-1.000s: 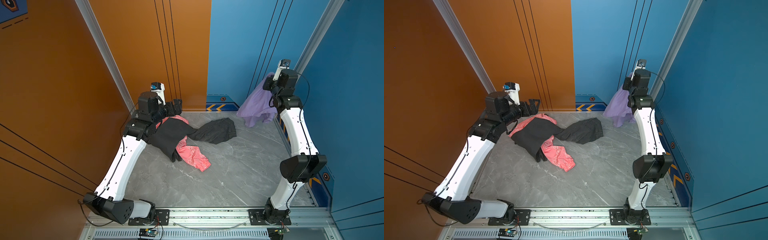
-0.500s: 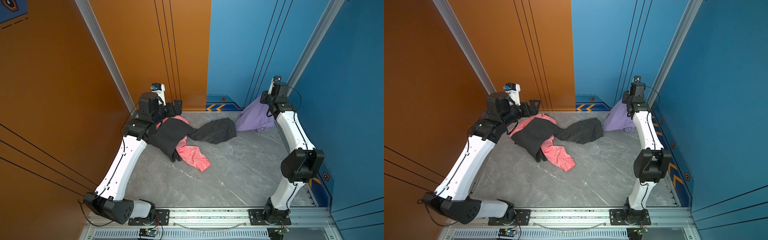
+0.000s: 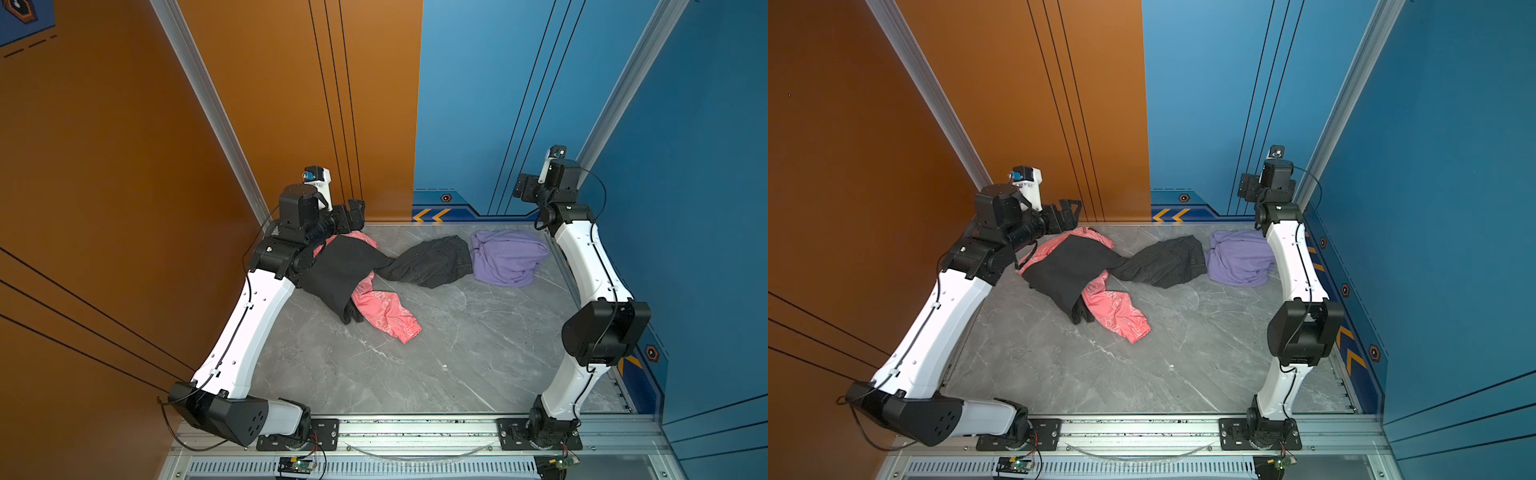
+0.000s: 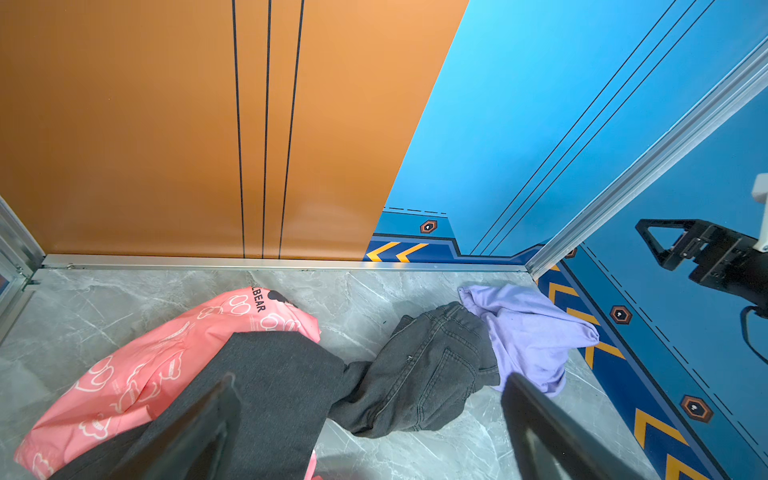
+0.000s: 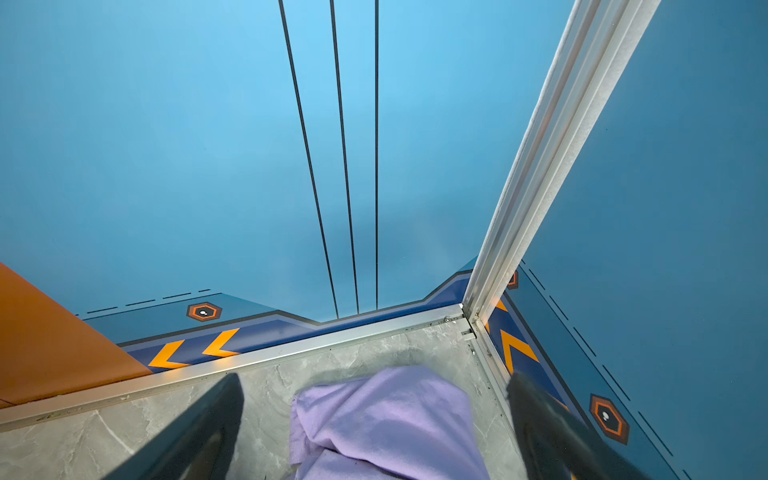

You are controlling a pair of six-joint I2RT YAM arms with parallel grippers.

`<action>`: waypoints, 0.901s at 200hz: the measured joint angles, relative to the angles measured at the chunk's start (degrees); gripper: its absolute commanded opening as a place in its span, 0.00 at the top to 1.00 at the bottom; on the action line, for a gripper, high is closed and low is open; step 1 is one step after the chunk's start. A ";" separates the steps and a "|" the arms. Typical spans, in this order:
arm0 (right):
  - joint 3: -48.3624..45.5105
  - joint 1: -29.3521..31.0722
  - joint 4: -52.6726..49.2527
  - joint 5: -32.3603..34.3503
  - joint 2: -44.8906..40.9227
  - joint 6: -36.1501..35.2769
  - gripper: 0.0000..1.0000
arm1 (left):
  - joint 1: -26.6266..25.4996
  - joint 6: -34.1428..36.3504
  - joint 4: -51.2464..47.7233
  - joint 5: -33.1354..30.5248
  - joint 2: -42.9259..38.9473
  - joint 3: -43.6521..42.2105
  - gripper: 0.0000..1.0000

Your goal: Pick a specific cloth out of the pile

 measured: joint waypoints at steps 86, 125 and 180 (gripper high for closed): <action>-10.75 0.48 1.05 -1.18 -6.32 -1.55 0.00 | 0.98 0.00 3.69 -2.58 -2.78 -9.99 0.02; -28.30 0.74 6.36 -2.51 -13.99 -1.79 0.00 | 3.63 0.81 9.79 -6.40 -10.14 -23.32 0.02; -55.60 -0.70 17.77 -3.93 -24.74 1.81 0.00 | 4.63 3.72 22.60 -20.79 -20.24 -43.60 0.02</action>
